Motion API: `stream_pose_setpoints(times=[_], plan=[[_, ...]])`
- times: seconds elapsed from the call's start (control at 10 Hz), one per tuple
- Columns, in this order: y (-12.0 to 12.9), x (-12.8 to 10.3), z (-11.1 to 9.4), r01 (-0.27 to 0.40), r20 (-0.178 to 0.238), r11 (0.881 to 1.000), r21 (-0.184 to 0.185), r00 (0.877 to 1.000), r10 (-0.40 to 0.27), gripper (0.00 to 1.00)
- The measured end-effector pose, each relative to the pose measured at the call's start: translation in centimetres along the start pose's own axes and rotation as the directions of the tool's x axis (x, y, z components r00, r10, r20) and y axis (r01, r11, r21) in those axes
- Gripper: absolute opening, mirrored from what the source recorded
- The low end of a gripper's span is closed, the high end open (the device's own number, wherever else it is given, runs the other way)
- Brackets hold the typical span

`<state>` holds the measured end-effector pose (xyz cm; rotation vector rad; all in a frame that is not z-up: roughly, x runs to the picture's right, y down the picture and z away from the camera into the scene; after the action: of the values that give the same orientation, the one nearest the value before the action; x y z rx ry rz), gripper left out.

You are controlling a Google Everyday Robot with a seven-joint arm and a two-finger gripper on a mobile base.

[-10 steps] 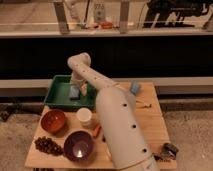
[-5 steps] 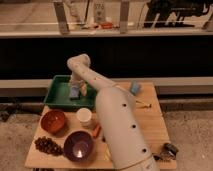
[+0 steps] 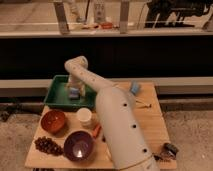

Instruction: Wipe red bowl with sponge

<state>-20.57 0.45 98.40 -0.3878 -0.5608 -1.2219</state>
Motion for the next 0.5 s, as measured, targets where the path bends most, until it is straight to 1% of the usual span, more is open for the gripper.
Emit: stream_pose_setpoints(times=[0.1,0.2,0.3,0.4,0.5], plan=[[-0.15,-0.09,0.20,0.011,-0.003,1.000,-0.008,1.000,-0.011,0.80],[0.04,0.03,0.41,0.020,-0.011,0.999,-0.027,1.000,-0.021,0.78],[0.27,0.16,0.60,0.029,-0.020,0.999,-0.046,0.999,-0.030,0.70],[0.14,0.02,0.81,0.039,-0.026,0.998,-0.057,0.999,-0.041,0.59],[-0.07,-0.08,0.88,0.045,-0.031,0.997,-0.063,0.998,-0.047,0.51]])
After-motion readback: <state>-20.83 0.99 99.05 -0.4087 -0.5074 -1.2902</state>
